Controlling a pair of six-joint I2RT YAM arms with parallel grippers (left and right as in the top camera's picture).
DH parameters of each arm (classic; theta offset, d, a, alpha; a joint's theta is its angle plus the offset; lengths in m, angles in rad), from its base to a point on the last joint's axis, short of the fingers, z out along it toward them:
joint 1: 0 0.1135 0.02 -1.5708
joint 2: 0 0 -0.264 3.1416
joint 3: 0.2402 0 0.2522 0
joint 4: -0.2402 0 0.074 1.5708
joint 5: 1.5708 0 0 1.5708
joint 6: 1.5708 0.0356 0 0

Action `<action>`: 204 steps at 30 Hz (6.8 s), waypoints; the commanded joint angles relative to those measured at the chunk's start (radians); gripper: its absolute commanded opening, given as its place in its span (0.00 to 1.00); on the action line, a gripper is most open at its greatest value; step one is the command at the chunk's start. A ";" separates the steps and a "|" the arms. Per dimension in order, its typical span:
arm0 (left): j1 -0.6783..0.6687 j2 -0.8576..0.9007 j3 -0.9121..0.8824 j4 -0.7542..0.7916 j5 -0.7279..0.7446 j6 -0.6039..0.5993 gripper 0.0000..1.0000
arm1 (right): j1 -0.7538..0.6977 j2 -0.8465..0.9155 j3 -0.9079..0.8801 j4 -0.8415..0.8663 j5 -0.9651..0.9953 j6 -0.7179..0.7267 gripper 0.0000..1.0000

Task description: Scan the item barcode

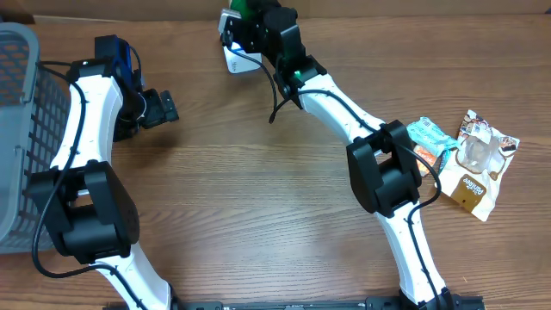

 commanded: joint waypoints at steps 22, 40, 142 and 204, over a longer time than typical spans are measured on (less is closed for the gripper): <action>0.000 -0.006 0.012 0.000 -0.006 0.008 0.99 | 0.035 0.108 0.025 0.226 -0.002 -0.140 0.37; 0.000 -0.006 0.012 0.000 -0.006 0.008 0.99 | 0.026 -0.052 0.025 0.096 0.037 -0.017 0.37; -0.001 -0.006 0.012 0.000 -0.006 0.008 1.00 | -0.394 -1.175 0.196 -1.809 0.113 1.566 1.00; -0.001 -0.006 0.012 0.000 -0.006 0.008 1.00 | -0.433 -2.469 -2.061 -0.275 -0.022 1.319 1.00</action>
